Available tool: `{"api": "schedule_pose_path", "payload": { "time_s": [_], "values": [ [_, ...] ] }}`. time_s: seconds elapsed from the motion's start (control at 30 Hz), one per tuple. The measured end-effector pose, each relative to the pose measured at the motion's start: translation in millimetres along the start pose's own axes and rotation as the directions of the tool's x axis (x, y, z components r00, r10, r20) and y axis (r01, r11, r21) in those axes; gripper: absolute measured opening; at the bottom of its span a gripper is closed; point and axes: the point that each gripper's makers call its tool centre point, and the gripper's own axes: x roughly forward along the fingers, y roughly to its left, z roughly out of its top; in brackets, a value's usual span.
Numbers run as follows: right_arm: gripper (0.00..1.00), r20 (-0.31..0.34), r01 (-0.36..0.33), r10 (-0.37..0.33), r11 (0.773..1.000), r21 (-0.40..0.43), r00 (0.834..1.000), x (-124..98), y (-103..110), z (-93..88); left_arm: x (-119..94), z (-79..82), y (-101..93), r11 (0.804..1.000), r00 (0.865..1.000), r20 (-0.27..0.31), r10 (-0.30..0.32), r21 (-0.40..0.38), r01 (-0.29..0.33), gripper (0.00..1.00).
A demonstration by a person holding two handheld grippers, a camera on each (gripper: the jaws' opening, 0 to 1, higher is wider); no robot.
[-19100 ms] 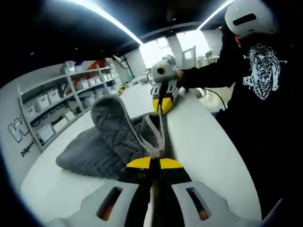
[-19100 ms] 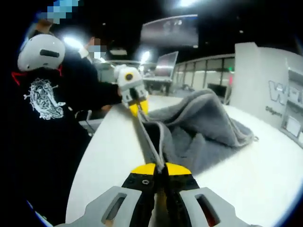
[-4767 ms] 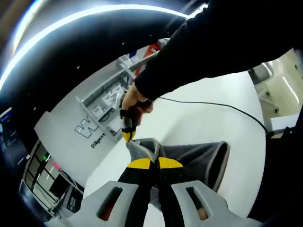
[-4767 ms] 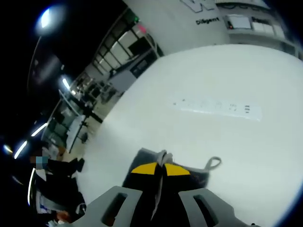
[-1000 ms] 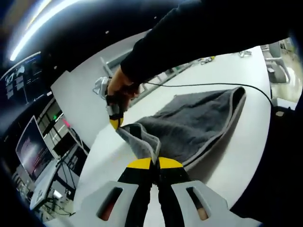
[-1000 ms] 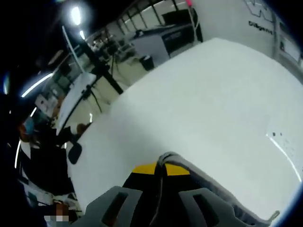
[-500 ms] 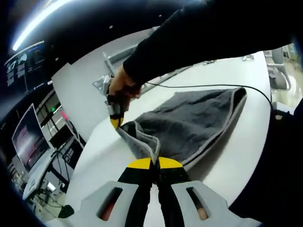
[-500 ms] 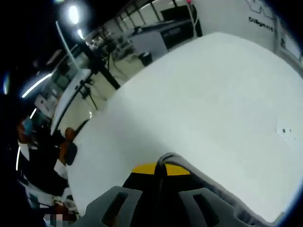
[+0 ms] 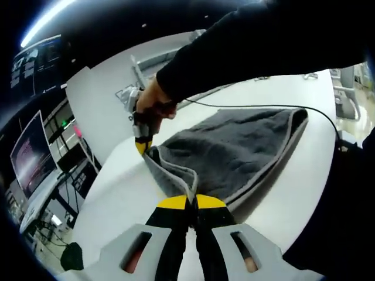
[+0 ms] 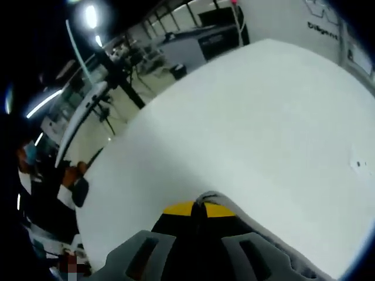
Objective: Open the folded towel by lifting each exposed corner and separating the folded layers until the towel lies flat within the target outline without major curled edges
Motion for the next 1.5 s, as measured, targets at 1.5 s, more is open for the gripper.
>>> {"api": "schedule_pose_path", "payload": {
  "time_s": [1.5],
  "values": [
    [0.00, -0.019, 0.198, -0.218, 0.918, -0.343, 0.976, 20, -22, 14.3, 17, -17.8, -10.3, 0.998, 0.997, -0.050, -0.055, -0.008, 0.054, 0.01]
  ]
}}
